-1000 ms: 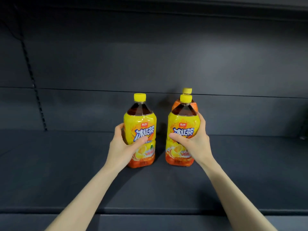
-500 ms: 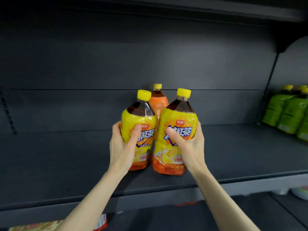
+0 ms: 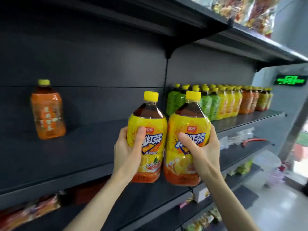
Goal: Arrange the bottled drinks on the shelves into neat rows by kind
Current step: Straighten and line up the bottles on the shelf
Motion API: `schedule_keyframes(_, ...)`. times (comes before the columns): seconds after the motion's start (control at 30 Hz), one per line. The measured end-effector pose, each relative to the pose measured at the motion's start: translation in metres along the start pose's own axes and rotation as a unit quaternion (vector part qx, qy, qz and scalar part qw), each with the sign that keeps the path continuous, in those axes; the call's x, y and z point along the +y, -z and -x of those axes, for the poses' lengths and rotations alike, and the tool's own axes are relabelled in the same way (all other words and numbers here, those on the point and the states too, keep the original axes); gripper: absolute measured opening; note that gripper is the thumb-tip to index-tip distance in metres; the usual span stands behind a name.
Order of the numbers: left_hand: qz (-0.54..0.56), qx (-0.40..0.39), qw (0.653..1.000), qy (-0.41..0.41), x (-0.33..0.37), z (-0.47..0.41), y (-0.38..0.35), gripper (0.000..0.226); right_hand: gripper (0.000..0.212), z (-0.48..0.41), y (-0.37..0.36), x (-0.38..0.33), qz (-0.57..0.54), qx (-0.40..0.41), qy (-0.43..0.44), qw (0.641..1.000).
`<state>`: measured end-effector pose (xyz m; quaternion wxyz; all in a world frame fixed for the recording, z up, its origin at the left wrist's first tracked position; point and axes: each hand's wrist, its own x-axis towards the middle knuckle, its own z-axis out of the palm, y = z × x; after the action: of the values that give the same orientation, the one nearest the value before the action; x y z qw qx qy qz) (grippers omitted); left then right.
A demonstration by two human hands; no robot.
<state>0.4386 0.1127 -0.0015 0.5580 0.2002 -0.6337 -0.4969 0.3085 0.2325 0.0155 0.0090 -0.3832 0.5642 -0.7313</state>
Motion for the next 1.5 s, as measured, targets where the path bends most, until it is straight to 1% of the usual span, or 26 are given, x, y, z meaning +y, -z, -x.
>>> schedule_keyframes(0.13,0.018,-0.046,0.999,0.02,-0.002,0.028,-0.091,0.051,0.08,-0.011,0.094,0.009,0.045,0.037,-0.005,0.998)
schedule_keyframes(0.2,0.027,-0.061,0.998,0.023,0.0,0.032,-0.128,0.048,0.081,-0.024,0.13,0.013,0.061,0.06,-0.004,0.996)
schedule_keyframes(0.27,0.025,-0.069,0.997,0.016,0.002,0.026,-0.162,0.052,0.082,-0.042,0.161,0.018,0.07,0.078,0.003,0.995)
schedule_keyframes(0.37,0.024,-0.077,0.997,0.003,0.003,0.008,-0.208,0.056,0.079,-0.076,0.195,0.028,0.073,0.099,0.015,0.992)
schedule_keyframes(0.43,0.032,-0.085,0.996,-0.004,-0.001,-0.005,-0.237,0.053,0.078,-0.101,0.213,0.039,0.07,0.108,0.019,0.992)
schedule_keyframes(0.5,0.041,-0.09,0.995,-0.01,-0.011,-0.018,-0.267,0.054,0.075,-0.128,0.23,0.054,0.069,0.109,0.026,0.991)
schedule_keyframes(0.6,0.063,-0.097,0.993,-0.014,-0.033,-0.038,-0.316,0.061,0.072,-0.168,0.254,0.079,0.077,0.1,0.035,0.991)
schedule_keyframes(0.7,0.07,-0.108,0.992,-0.011,-0.049,-0.062,-0.371,0.056,0.074,-0.212,0.282,0.102,0.079,0.099,0.031,0.991)
schedule_keyframes(0.8,0.083,-0.118,0.99,-0.01,-0.062,-0.085,-0.43,0.046,0.078,-0.256,0.318,0.12,0.091,0.121,0.047,0.987)
schedule_keyframes(0.9,0.085,-0.135,0.987,-0.013,-0.073,-0.105,-0.488,0.052,0.08,-0.296,0.358,0.137,0.124,0.146,0.059,0.98)
schedule_keyframes(1.0,0.093,-0.159,0.983,-0.008,-0.087,-0.117,-0.548,0.045,0.075,-0.332,0.401,0.158,0.144,0.165,0.064,0.974)
schedule_keyframes(1.07,0.094,-0.171,0.981,-0.006,-0.097,-0.123,-0.588,0.045,0.074,-0.356,0.43,0.174,0.149,0.174,0.062,0.972)
schedule_keyframes(1.17,0.092,-0.177,0.98,0.0,-0.114,-0.127,-0.649,0.034,0.073,-0.392,0.477,0.199,0.157,0.173,0.063,0.97)
schedule_keyframes(1.27,0.093,-0.171,0.981,-0.001,-0.133,-0.13,-0.709,0.031,0.069,-0.428,0.521,0.22,0.155,0.159,0.059,0.973)
schedule_keyframes(1.37,0.089,-0.161,0.983,0.007,-0.145,-0.136,-0.768,0.036,0.061,-0.468,0.565,0.237,0.157,0.136,0.058,0.977)
schedule_keyframes(1.43,0.087,-0.146,0.985,0.007,-0.156,-0.139,-0.807,0.045,0.06,-0.496,0.597,0.251,0.157,0.126,0.06,0.978)
schedule_keyframes(1.5,0.08,-0.126,0.989,0.011,-0.168,-0.143,-0.838,0.046,0.06,-0.522,0.624,0.266,0.154,0.123,0.059,0.979)
